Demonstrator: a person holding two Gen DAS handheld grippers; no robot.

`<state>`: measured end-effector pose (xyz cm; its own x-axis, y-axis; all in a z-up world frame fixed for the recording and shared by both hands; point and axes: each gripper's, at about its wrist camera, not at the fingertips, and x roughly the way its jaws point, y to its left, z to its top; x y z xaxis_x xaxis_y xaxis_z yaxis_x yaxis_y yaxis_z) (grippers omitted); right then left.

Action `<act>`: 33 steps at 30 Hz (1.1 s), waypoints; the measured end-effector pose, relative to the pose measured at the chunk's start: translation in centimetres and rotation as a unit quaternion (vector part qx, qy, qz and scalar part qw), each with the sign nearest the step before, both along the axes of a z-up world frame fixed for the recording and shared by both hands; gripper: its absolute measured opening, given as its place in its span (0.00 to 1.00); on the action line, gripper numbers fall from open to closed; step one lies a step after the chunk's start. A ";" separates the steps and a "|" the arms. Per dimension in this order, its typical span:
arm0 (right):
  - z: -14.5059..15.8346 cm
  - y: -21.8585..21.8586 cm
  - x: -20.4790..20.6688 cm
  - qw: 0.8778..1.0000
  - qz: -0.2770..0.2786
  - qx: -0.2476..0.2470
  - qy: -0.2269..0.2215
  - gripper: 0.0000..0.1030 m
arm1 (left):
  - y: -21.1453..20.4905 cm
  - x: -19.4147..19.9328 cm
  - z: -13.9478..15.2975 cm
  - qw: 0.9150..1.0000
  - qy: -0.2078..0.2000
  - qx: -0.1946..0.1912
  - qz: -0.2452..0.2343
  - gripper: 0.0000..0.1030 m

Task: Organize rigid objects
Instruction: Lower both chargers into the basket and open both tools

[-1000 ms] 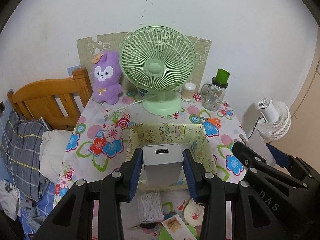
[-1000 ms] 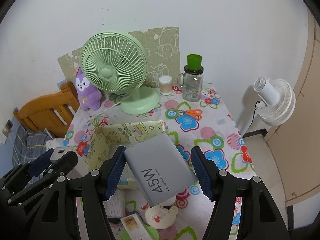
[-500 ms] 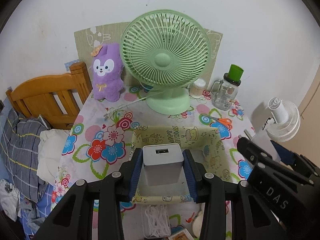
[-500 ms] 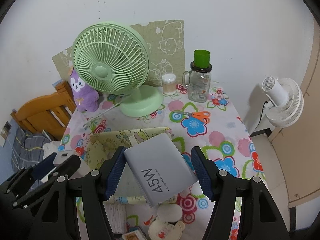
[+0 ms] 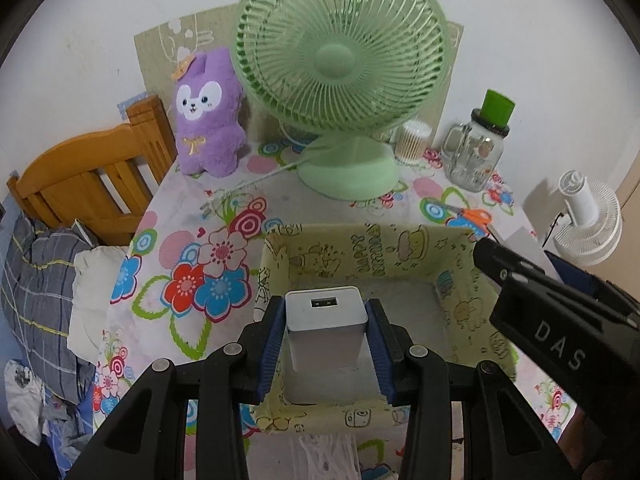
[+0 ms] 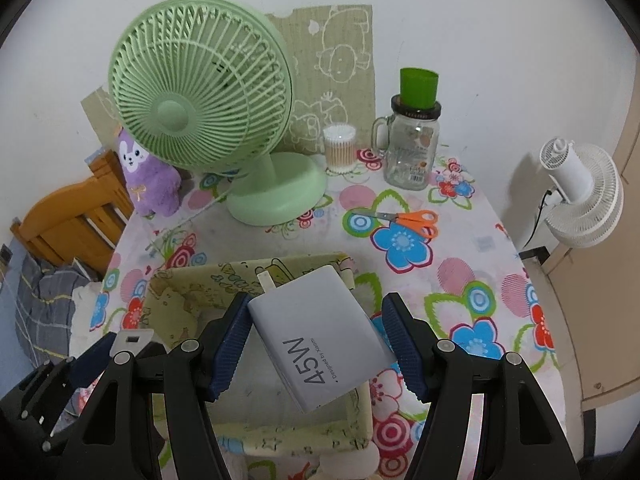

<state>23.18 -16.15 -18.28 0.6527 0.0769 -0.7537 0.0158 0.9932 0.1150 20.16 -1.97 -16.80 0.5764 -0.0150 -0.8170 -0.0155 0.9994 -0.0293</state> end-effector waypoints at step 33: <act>-4.5 2.4 3.8 0.999 0.011 0.000 0.031 0.68 | -0.1 1.9 -3.4 0.999 0.049 -0.001 -0.006 0.74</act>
<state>26.99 -13.78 -22.82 0.6034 0.0908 -0.7922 0.0005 0.9934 0.1143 22.03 -2.06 -20.20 0.4931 -0.0227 -0.8697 -0.0062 0.9995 -0.0296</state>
